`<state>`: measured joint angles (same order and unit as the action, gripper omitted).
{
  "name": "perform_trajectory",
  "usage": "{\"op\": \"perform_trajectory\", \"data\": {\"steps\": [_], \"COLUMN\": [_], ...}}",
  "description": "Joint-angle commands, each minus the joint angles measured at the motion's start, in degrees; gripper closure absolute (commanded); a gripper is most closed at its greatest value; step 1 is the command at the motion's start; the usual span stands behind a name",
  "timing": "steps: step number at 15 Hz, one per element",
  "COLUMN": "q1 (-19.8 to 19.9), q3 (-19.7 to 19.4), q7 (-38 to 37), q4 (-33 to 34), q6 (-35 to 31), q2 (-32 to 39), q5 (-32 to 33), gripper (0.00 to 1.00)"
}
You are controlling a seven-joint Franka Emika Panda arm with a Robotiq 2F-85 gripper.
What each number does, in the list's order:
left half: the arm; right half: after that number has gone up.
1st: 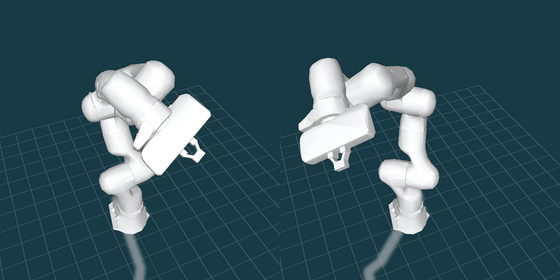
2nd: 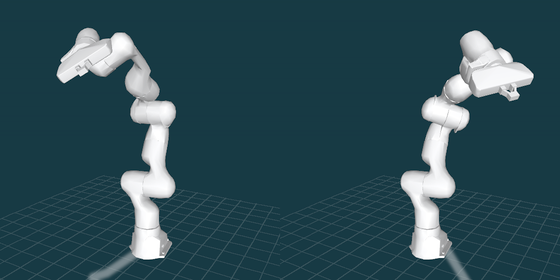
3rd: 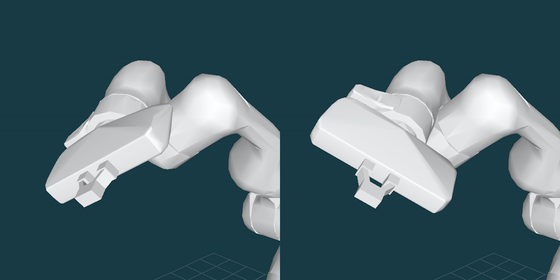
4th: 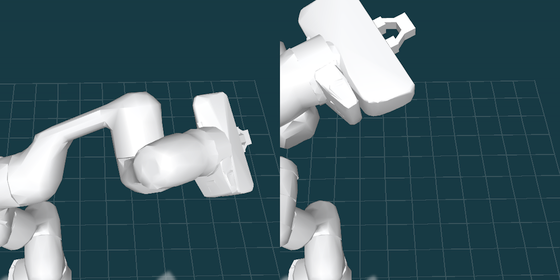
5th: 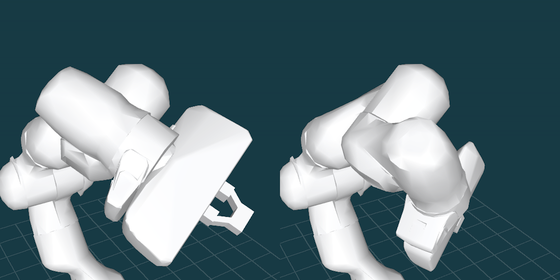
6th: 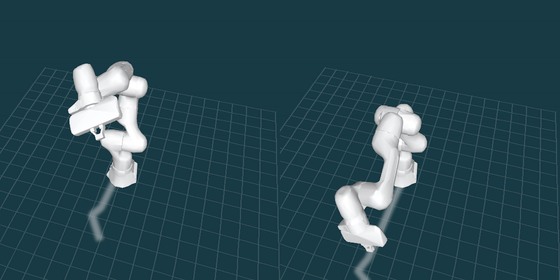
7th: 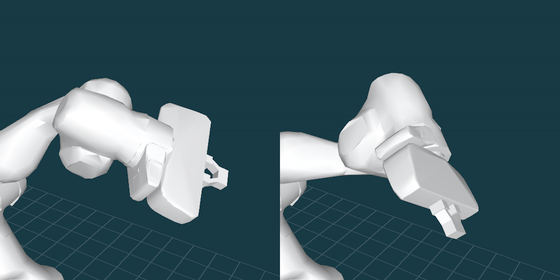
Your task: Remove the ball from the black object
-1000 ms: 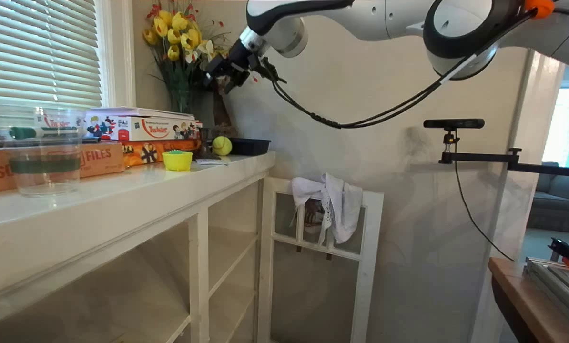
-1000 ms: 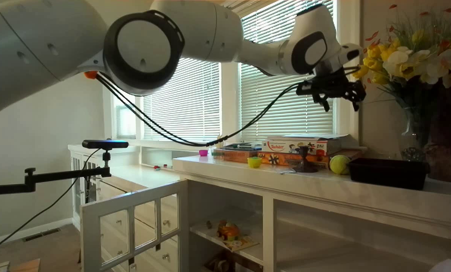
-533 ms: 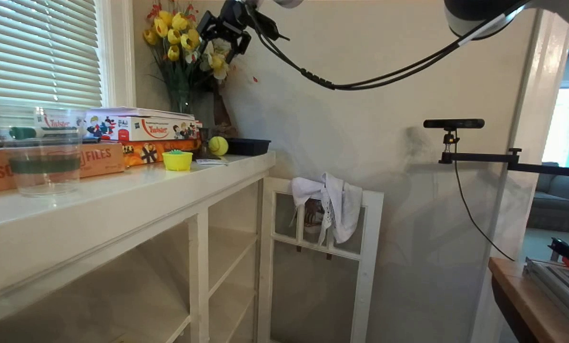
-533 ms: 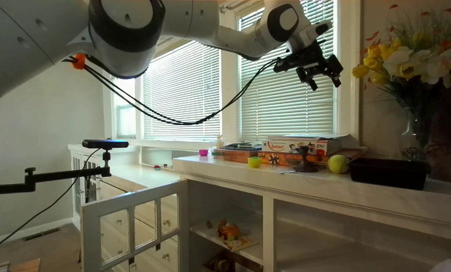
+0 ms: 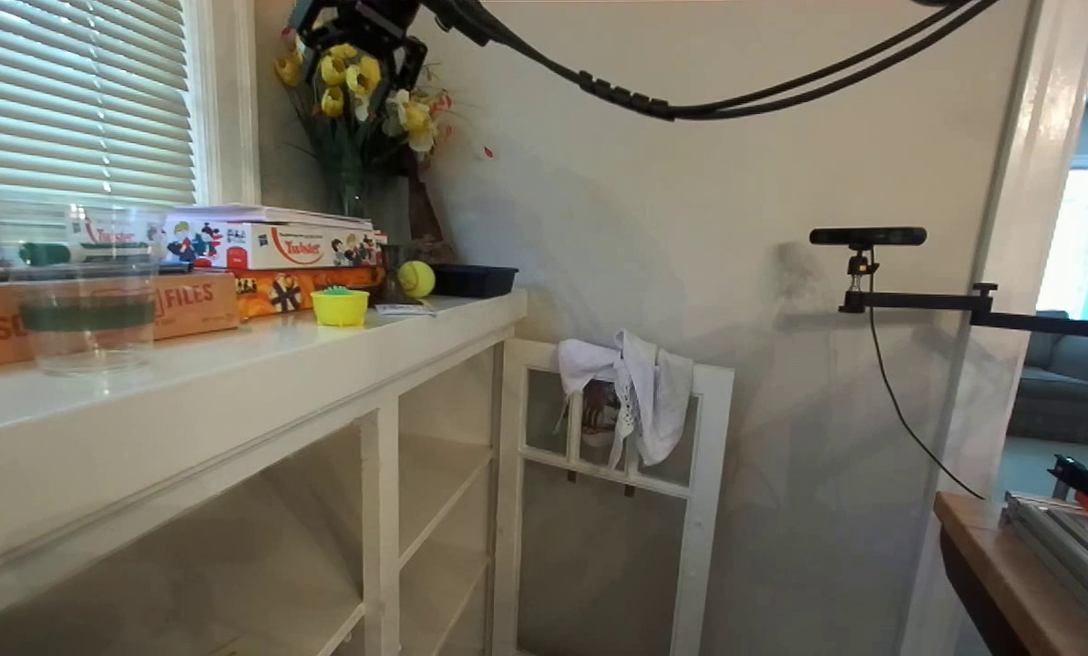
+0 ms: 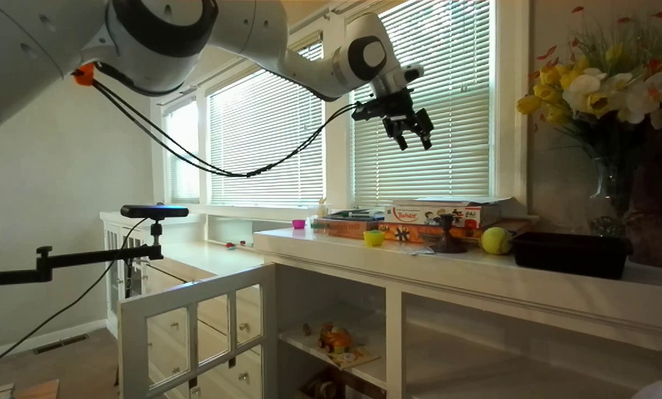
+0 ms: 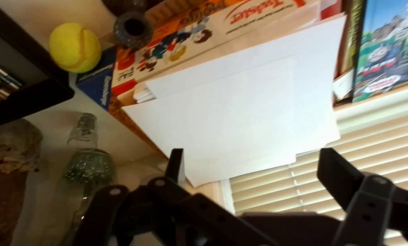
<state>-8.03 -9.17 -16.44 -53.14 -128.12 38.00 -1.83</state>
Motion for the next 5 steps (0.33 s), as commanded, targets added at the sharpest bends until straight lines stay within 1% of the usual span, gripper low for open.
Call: {"op": "perform_trajectory", "data": {"steps": [1,2,5], "q1": [-3.6,-2.2,-3.8], "q3": [1.0,0.5,0.7], "q7": [-1.7,-0.4,-0.9], "q4": [-13.6,-4.4,-9.0], "q6": [-1.0,0.0,0.0], "q2": [-8.9,-2.8,-5.8], "q5": [-0.4,0.0,-0.1], "gripper": [0.0,0.0,0.0]}}
